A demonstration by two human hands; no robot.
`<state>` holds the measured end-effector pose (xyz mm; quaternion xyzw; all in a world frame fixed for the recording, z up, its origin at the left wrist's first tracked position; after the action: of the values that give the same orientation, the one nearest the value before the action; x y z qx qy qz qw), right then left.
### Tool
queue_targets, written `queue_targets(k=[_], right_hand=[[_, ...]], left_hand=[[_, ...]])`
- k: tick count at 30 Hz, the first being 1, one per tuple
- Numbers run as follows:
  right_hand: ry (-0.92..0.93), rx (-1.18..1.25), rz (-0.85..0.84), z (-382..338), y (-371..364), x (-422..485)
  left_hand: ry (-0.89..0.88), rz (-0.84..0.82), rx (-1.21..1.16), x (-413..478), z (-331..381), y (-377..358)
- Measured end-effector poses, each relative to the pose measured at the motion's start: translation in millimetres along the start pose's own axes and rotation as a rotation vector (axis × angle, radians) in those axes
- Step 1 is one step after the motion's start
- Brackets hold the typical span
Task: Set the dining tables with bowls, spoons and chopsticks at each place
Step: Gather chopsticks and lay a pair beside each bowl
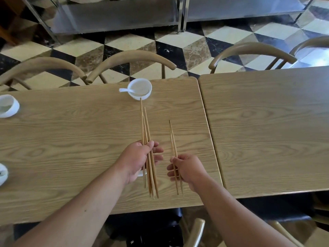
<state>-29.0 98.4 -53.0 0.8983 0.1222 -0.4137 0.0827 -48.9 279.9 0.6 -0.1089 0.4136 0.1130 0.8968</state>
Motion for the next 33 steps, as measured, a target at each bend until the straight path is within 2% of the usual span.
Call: queue_targets(k=[7, 12, 14, 16, 18, 19, 21, 24, 26, 28, 33], right_hand=[[-0.118, -0.198, -0.02, 22.3, -19.5, 26.2], [-0.133, -0.289, 0.065, 23.8, -19.0, 31.5], [-0.063, -0.4, 0.129, 17.5, -13.6, 24.3], [0.089, -0.555, 0.289, -0.3, -8.5, 9.1], [0.256, -0.518, 0.442, -24.7, -17.5, -13.1], [0.313, -0.429, 0.442, -36.3, -30.1, -22.6], [0.343, -0.289, 0.3, -56.5, -85.9, -39.6], [0.204, -0.225, -0.036, -66.1, -203.5, -68.0], [0.149, -0.201, -0.186, -61.0, -284.2, -89.8], [0.16, -0.167, -0.223, -54.9, -351.6, -110.0], [0.156, -0.102, -0.184, -42.7, -460.1, -132.7]], left_hand=[[0.036, -0.041, -0.016, -2.6, -14.3, 10.3], [0.024, -0.075, -0.03, -3.0, -16.1, 22.5], [0.028, -0.089, -0.049, -3.4, -16.7, 29.7], [0.034, -0.118, -0.069, -6.7, -15.5, 42.1], [0.035, -0.134, -0.09, -11.3, -13.3, 65.3], [0.034, -0.128, -0.103, -13.0, -11.9, 78.5], [0.014, -0.125, -0.134, -20.2, -6.1, 120.3], [-0.051, -0.127, -0.134, -38.4, 5.2, 197.1], [-0.065, -0.114, -0.179, -56.2, 12.0, 257.3], [-0.066, -0.113, -0.185, -76.5, 17.0, 313.6], [-0.056, -0.117, -0.151, -105.2, 18.1, 410.3]])
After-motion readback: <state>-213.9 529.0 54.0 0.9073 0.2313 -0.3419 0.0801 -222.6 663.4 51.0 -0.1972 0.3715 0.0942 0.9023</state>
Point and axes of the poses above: each hand's wrist, its own x-axis towards the middle knuckle, its own y-axis out of the back of the hand, z = x × y, the point moved 5 cm from there along x, towards the middle knuckle, and after that the axes turned 2 degrees about y, right-handed, at the moved point
